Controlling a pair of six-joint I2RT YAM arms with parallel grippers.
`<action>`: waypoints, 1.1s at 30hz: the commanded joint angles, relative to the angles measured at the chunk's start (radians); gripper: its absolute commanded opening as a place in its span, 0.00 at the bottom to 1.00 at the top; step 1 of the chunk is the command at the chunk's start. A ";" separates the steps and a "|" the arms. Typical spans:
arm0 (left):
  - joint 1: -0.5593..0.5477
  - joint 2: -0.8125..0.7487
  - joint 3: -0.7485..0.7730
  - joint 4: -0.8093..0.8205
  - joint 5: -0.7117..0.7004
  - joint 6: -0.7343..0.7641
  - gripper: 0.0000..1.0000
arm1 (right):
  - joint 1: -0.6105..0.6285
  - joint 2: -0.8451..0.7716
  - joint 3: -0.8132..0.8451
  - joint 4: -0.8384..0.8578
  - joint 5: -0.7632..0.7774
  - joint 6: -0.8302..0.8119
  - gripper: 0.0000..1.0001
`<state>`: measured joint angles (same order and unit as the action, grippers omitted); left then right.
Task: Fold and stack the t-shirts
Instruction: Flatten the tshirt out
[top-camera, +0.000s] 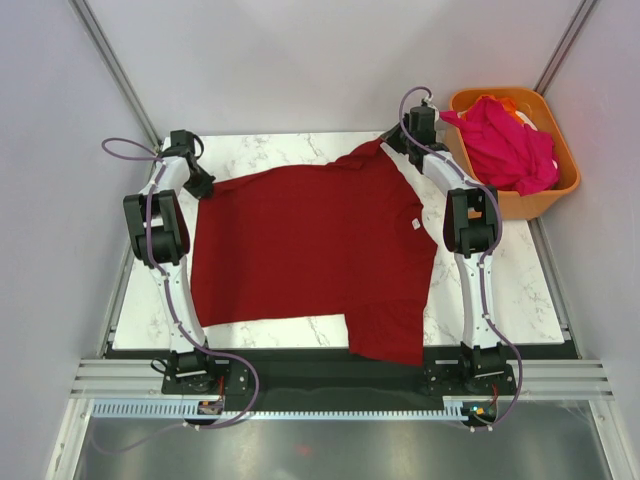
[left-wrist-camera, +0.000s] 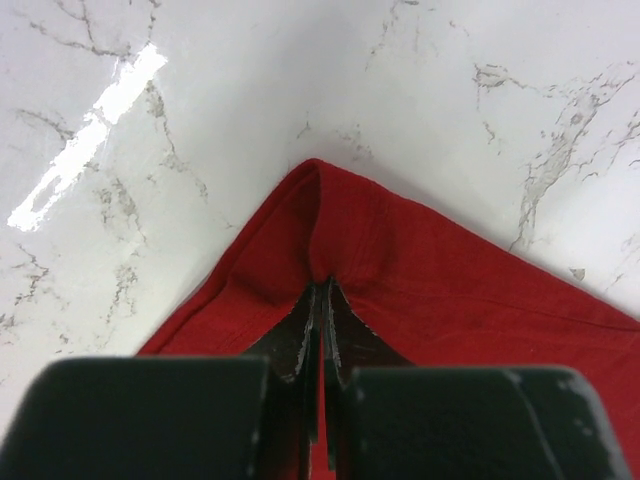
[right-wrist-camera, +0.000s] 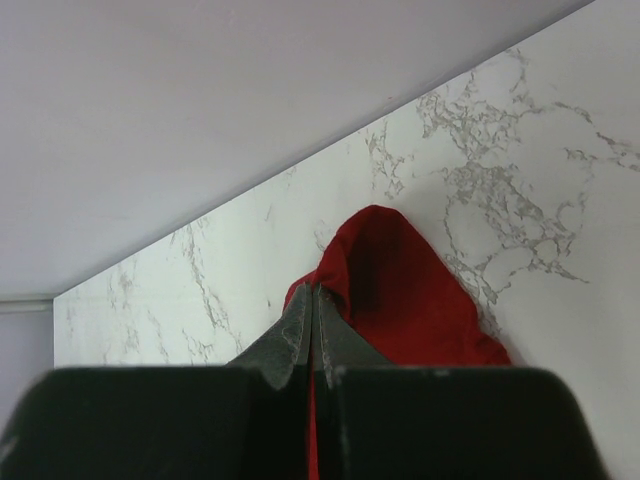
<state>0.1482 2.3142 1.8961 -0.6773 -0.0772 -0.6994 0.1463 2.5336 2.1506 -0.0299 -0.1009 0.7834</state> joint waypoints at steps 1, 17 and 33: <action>-0.001 0.001 0.035 0.019 -0.015 -0.014 0.02 | -0.004 -0.070 -0.003 0.024 -0.016 -0.015 0.00; 0.019 -0.056 0.064 0.018 0.050 -0.031 0.04 | -0.004 -0.091 0.005 0.024 -0.033 -0.021 0.00; 0.031 -0.039 0.092 0.018 0.057 -0.031 0.02 | -0.005 -0.081 0.018 0.022 -0.046 -0.018 0.00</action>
<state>0.1730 2.3142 1.9278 -0.6785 -0.0242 -0.7017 0.1452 2.5145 2.1490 -0.0299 -0.1276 0.7731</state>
